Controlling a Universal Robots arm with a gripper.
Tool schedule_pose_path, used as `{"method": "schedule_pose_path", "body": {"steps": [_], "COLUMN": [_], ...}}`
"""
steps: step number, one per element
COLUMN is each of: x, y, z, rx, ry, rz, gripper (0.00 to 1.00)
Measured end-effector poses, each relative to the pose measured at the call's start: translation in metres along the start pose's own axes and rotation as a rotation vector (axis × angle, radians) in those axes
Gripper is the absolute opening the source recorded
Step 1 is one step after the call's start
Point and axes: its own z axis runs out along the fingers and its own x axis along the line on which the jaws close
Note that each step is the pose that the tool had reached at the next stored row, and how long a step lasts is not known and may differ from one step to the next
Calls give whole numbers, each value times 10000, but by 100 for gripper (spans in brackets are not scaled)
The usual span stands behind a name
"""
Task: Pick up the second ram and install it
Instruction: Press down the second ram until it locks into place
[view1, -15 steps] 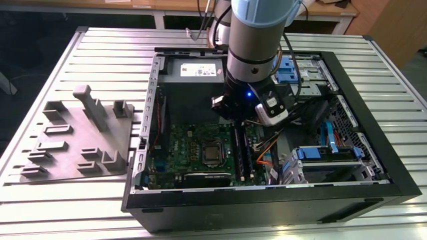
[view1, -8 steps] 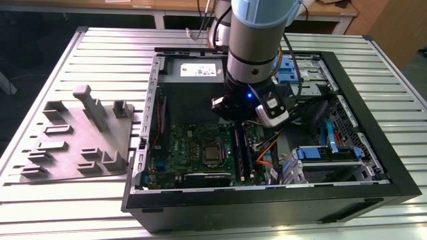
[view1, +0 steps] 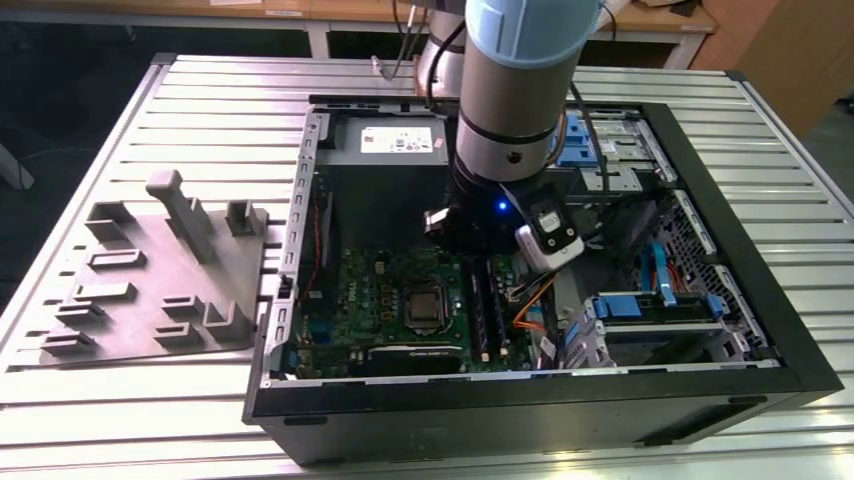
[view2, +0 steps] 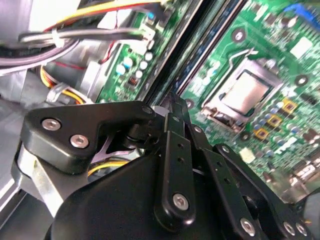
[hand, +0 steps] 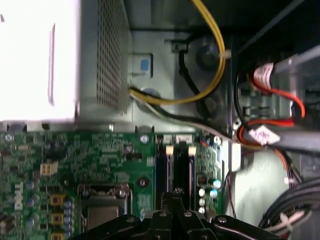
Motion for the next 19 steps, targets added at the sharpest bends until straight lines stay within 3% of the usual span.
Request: {"method": "schedule_pose_path", "body": {"steps": [4, 11, 15, 19], "x": [-1, -2, -3, -4], "y": [-109, -267, -360, -417], "z": [-3, -7, -9, -10], "rx": [160, 354, 427, 436], "ry": [-1, -3, -3, -3], "rz": [-6, -13, -16, -17], "gripper": [10, 10, 10, 10]}}
